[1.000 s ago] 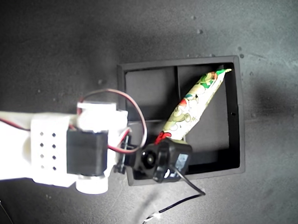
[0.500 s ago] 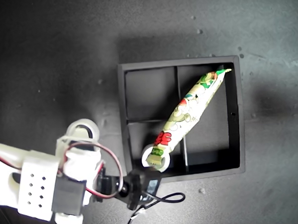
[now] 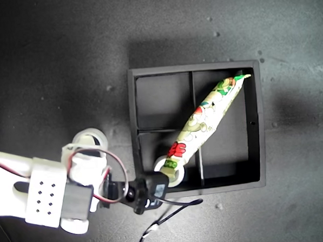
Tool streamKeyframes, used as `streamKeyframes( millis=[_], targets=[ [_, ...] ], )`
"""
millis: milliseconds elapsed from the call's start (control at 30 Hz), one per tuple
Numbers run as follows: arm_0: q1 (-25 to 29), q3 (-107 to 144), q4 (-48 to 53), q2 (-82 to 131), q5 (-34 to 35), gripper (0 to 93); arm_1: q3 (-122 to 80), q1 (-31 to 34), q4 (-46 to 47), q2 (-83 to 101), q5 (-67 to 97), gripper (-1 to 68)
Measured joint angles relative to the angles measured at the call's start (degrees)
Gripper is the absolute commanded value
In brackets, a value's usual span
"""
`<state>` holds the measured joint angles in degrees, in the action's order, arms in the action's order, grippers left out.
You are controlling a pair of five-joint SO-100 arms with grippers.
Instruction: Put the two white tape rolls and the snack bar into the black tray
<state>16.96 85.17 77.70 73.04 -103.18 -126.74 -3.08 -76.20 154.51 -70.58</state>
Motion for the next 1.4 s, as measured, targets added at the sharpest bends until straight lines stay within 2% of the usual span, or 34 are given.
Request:
streamKeyframes(
  millis=[100, 300, 433, 567, 667, 767, 867, 1133, 1300, 1400],
  targets=[
    [-1.23, 4.04, -3.08, 0.00, 0.00, 0.0, 0.00, 0.09, 0.00, 0.00, 0.00, 12.2],
    [-2.90, 8.53, -4.66, 5.10, 1.14, 0.0, 0.00, 0.79, 0.00, 0.00, 0.00, 12.2],
    [-5.19, 7.56, 1.49, 11.95, 4.75, 0.0, -0.09, 0.79, 0.26, 0.00, 0.00, 12.3],
    [-9.23, -0.26, 6.06, 15.82, 12.66, 0.0, -0.62, 0.79, 1.49, 0.00, 0.00, 12.3],
    [-12.83, -7.91, 6.42, 15.29, 21.01, 0.0, -0.62, 0.88, 1.67, 0.00, 0.00, 12.3],
    [-16.00, -16.26, 6.42, 11.25, 29.09, 0.0, -0.62, 0.88, 1.67, 0.00, 0.00, 12.3],
    [-18.02, -23.99, 6.68, 4.83, 33.93, 0.0, -0.70, 0.88, 1.93, 0.00, 0.00, 12.3],
    [-18.81, -42.19, 11.60, -10.46, 38.76, 0.0, -1.41, 0.88, 2.37, 0.00, 0.00, 12.3],
    [-18.81, -66.27, 23.99, -27.07, 38.94, 0.0, -1.41, 0.88, 2.55, 0.00, 0.00, 12.3],
    [-18.81, -77.70, 25.84, -31.82, 38.50, 0.0, -1.41, 0.88, 2.55, 0.00, 0.00, 12.3]
  ],
)
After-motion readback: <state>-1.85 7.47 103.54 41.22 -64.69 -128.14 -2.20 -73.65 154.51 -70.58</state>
